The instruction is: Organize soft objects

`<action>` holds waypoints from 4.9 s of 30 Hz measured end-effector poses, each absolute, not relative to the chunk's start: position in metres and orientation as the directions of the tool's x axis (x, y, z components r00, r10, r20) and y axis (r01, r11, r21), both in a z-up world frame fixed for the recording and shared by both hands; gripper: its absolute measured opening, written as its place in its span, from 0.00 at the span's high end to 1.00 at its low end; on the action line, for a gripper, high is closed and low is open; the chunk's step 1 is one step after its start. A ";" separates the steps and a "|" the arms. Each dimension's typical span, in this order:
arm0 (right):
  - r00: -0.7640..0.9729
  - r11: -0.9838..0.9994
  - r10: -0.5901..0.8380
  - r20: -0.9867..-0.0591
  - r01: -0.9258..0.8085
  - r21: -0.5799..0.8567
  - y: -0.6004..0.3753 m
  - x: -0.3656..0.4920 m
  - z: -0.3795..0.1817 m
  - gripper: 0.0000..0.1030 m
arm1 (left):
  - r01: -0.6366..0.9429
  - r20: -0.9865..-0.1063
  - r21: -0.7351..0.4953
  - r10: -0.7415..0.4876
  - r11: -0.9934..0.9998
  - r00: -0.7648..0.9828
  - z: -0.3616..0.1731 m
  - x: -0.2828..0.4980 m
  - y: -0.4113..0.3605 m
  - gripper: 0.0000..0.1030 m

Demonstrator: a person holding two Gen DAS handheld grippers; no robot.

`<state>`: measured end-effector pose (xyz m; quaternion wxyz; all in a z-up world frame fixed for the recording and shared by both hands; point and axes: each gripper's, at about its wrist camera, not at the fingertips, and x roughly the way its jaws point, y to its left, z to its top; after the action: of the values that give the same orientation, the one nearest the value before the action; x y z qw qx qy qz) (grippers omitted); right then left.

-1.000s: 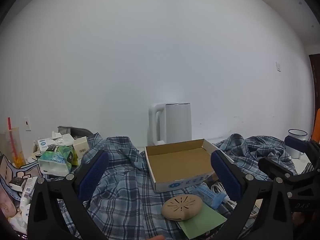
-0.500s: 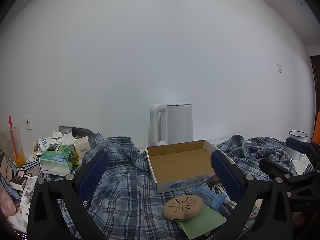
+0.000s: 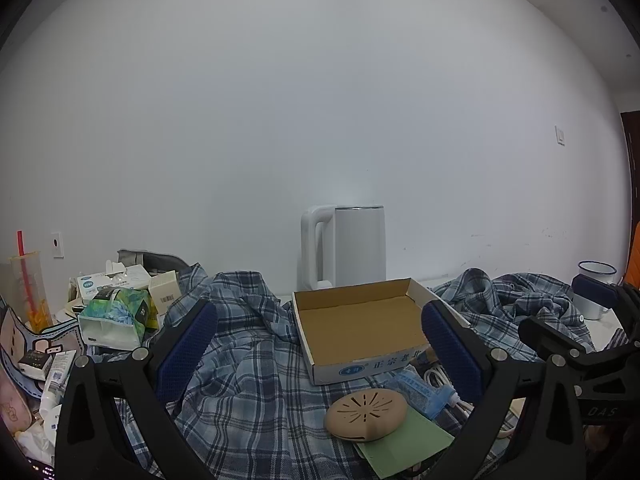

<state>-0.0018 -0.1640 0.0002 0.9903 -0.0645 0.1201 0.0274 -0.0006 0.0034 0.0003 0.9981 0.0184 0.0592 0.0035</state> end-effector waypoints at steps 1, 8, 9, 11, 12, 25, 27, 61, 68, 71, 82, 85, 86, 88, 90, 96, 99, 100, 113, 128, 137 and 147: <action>0.970 0.990 0.039 -0.240 -0.071 -0.124 -0.164 -0.002 0.000 0.00 | -0.005 -0.119 0.037 0.009 0.999 0.993 0.000 -0.001 0.003 0.00; 0.970 0.989 0.039 -0.241 -0.072 -0.132 -0.164 -0.001 0.000 0.00 | -0.008 -0.125 0.037 0.013 0.999 0.992 -0.002 0.000 0.004 0.00; 0.970 0.989 0.038 -0.242 -0.072 -0.132 -0.163 -0.001 0.000 0.00 | -0.008 -0.125 0.037 0.013 0.999 0.992 -0.002 0.000 0.005 0.00; 0.969 0.989 0.038 -0.243 -0.071 -0.131 -0.163 -0.001 0.000 0.00 | -0.008 -0.125 0.036 0.012 0.999 0.992 -0.002 0.001 0.005 0.00; 0.969 0.989 0.038 -0.242 -0.071 -0.131 -0.163 -0.001 0.000 0.00 | -0.008 -0.124 0.037 0.012 0.999 0.992 -0.002 0.001 0.005 0.00; 0.969 0.988 0.037 -0.244 -0.072 -0.134 -0.162 -0.003 -0.001 0.00 | -0.008 -0.127 0.038 0.013 0.999 0.992 -0.002 0.001 0.005 0.00; 0.968 0.989 0.037 -0.247 -0.072 -0.133 -0.162 -0.002 -0.001 0.00 | -0.009 -0.127 0.038 0.013 0.999 0.992 -0.002 0.001 0.004 0.00; 0.966 0.989 0.034 -0.255 -0.070 -0.134 -0.162 -0.001 -0.003 0.00 | -0.009 -0.132 0.039 0.014 0.999 0.991 -0.004 0.002 0.003 0.00; 0.968 0.989 0.033 -0.249 -0.068 -0.133 -0.163 -0.002 -0.002 0.00 | -0.009 -0.136 0.037 0.014 0.999 0.991 -0.006 0.003 0.002 0.00; 0.969 0.990 0.013 -0.246 -0.047 -0.133 -0.164 -0.003 -0.001 0.00 | -0.009 -0.136 0.039 0.014 0.999 0.991 -0.006 0.003 0.002 0.00; 0.970 0.995 -0.031 -0.241 0.008 -0.098 -0.173 -0.002 0.001 0.00 | -0.010 -0.131 0.031 0.014 0.999 0.991 -0.007 0.002 0.003 0.00; 0.966 0.997 0.000 -0.258 -0.021 -0.077 -0.176 0.001 0.001 0.00 | -0.011 -0.124 0.028 0.014 1.000 0.992 -0.006 0.002 0.003 0.00; 0.964 0.997 0.012 -0.264 -0.032 -0.072 -0.176 0.001 0.000 0.00 | -0.011 -0.125 0.029 0.014 1.000 0.992 -0.006 0.002 0.002 0.00; 0.961 0.997 -0.002 -0.276 -0.020 -0.077 -0.172 0.004 -0.002 0.00 | -0.008 -0.125 0.031 0.012 0.999 0.992 -0.006 0.001 0.003 0.00; 0.951 0.995 -0.039 -0.307 0.008 -0.102 -0.168 0.010 -0.004 0.00 | -0.007 -0.126 0.036 0.011 0.999 0.992 -0.005 0.000 0.003 0.00; 0.885 0.997 -0.007 -0.465 -0.030 -0.071 -0.176 0.034 0.000 0.07 | 0.011 -0.224 0.039 -0.002 0.999 0.975 0.006 0.013 0.002 0.00; 0.852 0.998 -0.002 -0.524 -0.032 -0.056 -0.183 0.042 0.003 0.09 | 0.006 -0.292 0.072 0.016 0.997 0.956 0.011 0.019 -0.005 0.00; 0.833 0.999 0.004 -0.554 -0.033 -0.043 -0.185 0.044 0.001 0.13 | 0.002 -0.325 0.078 0.024 0.997 0.945 0.012 0.021 -0.007 0.00; 0.605 1.000 -0.001 -0.796 -0.021 -0.017 -0.189 0.076 -0.059 0.27 | -0.008 -0.509 0.020 0.017 1.000 0.860 -0.008 0.023 -0.012 0.00; 0.599 0.994 0.095 -0.795 -0.012 0.110 -0.194 0.111 -0.066 0.53 | -0.010 -0.561 -0.004 0.006 1.000 0.828 -0.023 0.037 -0.007 0.00; 0.592 0.994 0.102 -0.800 -0.027 0.107 -0.192 0.116 -0.077 0.70 | 0.005 -0.575 -0.030 -0.021 1.000 0.818 -0.027 0.043 -0.003 0.00; 0.675 0.997 0.059 -0.736 0.000 0.080 -0.212 0.080 -0.046 0.72 | 0.022 -0.573 -0.021 -0.030 1.000 0.819 -0.010 0.053 -0.017 0.00</action>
<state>0.0799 -0.2118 -0.0459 0.9144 0.0365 0.4029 0.0163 0.0526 -0.0173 -0.0100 0.9537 -0.0069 0.3003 -0.0136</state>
